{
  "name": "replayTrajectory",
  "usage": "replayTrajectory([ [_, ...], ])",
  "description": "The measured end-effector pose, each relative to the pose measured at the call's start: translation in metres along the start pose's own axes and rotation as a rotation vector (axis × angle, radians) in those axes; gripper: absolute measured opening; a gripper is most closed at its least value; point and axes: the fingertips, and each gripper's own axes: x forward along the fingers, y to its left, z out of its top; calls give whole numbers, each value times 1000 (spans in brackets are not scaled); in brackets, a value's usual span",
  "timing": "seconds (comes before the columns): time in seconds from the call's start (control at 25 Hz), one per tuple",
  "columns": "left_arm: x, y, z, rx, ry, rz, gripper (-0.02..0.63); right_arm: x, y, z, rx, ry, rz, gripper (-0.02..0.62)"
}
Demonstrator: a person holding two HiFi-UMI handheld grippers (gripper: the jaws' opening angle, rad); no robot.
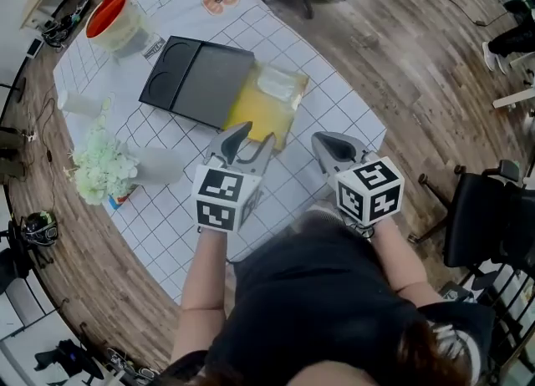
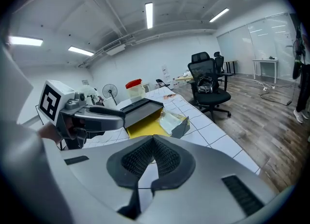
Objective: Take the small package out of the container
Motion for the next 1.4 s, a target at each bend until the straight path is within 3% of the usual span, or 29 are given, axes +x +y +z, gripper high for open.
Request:
replayTrajectory([
  [0.44, 70, 24, 21, 93, 108, 30, 225, 33, -43, 16, -1, 45, 71, 15],
  [0.8, 116, 34, 6, 81, 233, 0, 232, 55, -67, 9, 28, 99, 102, 15],
  [1.4, 168, 41, -20, 78, 361, -20, 232, 71, -91, -5, 74, 139, 105, 15],
])
